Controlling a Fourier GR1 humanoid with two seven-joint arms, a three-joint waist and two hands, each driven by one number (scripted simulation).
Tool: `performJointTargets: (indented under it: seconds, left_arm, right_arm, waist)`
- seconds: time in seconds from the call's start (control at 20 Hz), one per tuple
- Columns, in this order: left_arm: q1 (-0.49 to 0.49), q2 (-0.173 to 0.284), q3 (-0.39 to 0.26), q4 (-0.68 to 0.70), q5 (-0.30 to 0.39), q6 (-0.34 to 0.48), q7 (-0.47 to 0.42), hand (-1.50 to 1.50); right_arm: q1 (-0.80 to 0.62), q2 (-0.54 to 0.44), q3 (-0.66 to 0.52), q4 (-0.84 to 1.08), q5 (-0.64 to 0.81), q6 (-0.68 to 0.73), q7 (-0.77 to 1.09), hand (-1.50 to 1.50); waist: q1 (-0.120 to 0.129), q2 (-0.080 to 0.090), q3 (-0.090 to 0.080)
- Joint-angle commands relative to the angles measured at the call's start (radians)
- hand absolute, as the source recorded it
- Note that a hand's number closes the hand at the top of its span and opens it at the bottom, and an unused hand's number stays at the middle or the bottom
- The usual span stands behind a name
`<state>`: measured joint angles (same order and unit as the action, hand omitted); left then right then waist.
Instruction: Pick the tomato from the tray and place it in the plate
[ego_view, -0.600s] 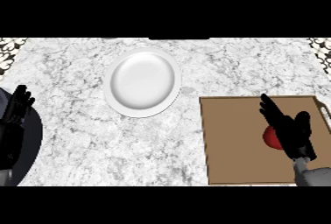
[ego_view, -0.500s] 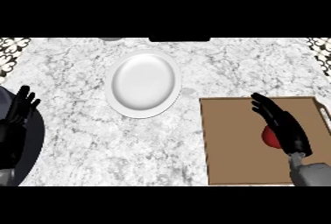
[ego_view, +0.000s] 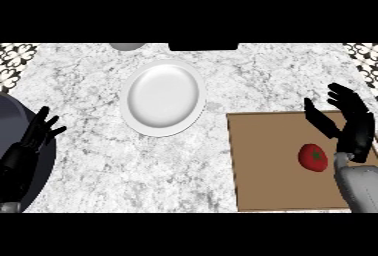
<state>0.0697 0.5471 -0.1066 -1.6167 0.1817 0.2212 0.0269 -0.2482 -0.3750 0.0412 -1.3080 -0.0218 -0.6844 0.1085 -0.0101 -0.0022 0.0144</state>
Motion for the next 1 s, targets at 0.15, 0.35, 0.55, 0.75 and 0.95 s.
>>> performJointTargets:
  seconds: [0.15,0.35,0.55,0.75,0.95]
  left_arm:
    - [0.002,-0.088,-0.027,0.024,0.07,-0.077,-0.061,0.0]
    - [0.004,-0.095,-0.001,0.059,0.062,-0.08,-0.074,0.0]
    - [0.006,-0.12,-0.014,0.066,0.035,-0.069,-0.073,0.0]
    - [0.002,-0.117,-0.007,0.03,0.025,-0.065,-0.046,0.0]
    - [0.008,-0.113,0.004,0.01,0.028,-0.068,-0.018,0.0]
  right_arm:
    - [0.062,0.183,0.092,-0.012,0.239,-0.372,-0.115,-1.5]
    - [0.161,0.198,0.114,-0.013,0.346,-0.47,-0.077,-1.5]
    - [0.188,0.207,0.134,-0.03,0.477,-0.487,0.046,-1.5]
    - [0.216,0.154,0.12,0.017,0.554,-0.344,0.234,-1.5]
    - [0.255,0.142,0.171,0.011,0.613,-0.198,0.402,-1.5]
  waist:
    - [0.0,0.001,-0.018]
    - [-0.02,-0.001,-0.019]
    - [-0.034,-0.002,-0.024]
    - [-0.035,0.002,-0.027]
    - [-0.039,0.004,-0.029]
